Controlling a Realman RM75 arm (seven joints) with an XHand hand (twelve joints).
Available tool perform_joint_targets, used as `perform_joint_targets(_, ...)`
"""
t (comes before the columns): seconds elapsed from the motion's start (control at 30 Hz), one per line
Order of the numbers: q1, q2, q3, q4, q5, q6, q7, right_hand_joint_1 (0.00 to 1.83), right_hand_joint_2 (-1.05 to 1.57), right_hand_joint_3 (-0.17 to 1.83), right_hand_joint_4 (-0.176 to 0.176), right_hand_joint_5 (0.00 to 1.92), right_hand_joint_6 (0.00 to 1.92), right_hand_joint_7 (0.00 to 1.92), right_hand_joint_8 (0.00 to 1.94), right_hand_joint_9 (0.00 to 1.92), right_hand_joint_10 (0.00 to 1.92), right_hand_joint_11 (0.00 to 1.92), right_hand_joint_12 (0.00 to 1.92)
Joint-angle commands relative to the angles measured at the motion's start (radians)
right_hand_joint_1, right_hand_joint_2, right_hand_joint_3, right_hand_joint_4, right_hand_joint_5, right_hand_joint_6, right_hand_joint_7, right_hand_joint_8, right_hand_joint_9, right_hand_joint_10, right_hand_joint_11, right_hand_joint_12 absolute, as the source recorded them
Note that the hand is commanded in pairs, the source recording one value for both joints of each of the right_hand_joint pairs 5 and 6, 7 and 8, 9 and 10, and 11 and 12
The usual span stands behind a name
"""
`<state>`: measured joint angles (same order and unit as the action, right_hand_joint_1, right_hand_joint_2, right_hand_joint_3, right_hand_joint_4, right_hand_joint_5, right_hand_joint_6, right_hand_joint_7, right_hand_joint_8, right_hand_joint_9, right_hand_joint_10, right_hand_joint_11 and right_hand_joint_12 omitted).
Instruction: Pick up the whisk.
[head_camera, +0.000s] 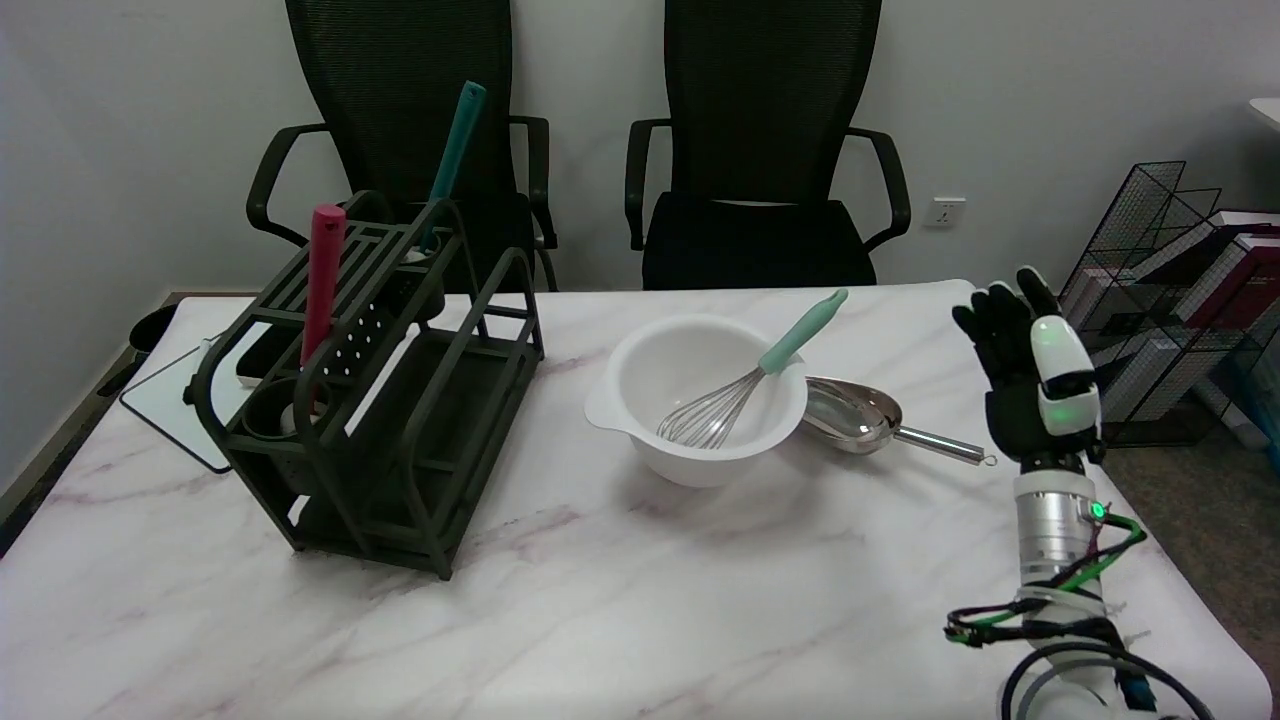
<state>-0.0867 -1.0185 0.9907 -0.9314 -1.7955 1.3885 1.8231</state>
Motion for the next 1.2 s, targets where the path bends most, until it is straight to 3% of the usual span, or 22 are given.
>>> perform_joint_targets(0.03, 0.221, 0.052, -0.012, 0.107, 0.017, -0.281, 0.177, 0.95, 0.25, 1.1, 0.0, 0.36, 0.36, 0.58, 0.58, 0.5, 0.5, 0.56, 0.56)
perform_joint_targets(0.17, 0.278, 0.058, -0.043, 0.109, 0.012, -0.361, 0.179, 0.93, 0.21, 1.11, 0.0, 0.05, 0.05, 0.41, 0.41, 0.38, 0.38, 0.37, 0.37)
perform_joint_targets(0.27, 0.311, 0.06, -0.05, 0.126, 0.019, -0.413, 0.179, 0.93, 0.21, 1.11, 0.0, 0.01, 0.01, 0.35, 0.35, 0.34, 0.34, 0.32, 0.32)
perform_joint_targets(0.53, 0.356, 0.057, -0.08, 0.175, 0.019, -0.488, 0.179, 0.96, 0.15, 1.11, 0.0, 0.0, 0.0, 0.28, 0.28, 0.31, 0.31, 0.29, 0.29)
perform_joint_targets(1.2, 0.403, 0.012, -0.135, 0.212, 0.012, -0.637, 0.18, 0.97, 0.1, 1.05, 0.0, 0.07, 0.07, 0.3, 0.3, 0.36, 0.36, 0.33, 0.33)
